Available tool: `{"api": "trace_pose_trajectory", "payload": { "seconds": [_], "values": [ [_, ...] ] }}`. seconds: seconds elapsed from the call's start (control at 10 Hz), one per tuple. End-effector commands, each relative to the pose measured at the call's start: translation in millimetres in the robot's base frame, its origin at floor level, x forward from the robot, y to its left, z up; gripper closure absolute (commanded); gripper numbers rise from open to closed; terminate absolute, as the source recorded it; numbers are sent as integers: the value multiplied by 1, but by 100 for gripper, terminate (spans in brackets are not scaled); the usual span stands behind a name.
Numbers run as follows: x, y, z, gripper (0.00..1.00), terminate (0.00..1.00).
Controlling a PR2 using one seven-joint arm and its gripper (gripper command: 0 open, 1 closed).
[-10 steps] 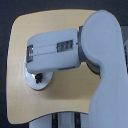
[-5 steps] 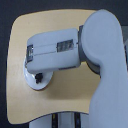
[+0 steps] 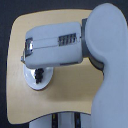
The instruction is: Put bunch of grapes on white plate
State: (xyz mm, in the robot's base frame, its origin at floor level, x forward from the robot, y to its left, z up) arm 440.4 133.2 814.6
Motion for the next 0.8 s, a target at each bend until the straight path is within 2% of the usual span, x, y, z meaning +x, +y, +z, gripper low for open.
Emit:
{"api": "trace_pose_trajectory", "payload": {
  "seconds": [0.0,0.4,0.7],
  "values": [
    [22,-18,87,0,0],
    [40,-40,109,0,0],
    [57,-109,113,0,0]
  ]
}}
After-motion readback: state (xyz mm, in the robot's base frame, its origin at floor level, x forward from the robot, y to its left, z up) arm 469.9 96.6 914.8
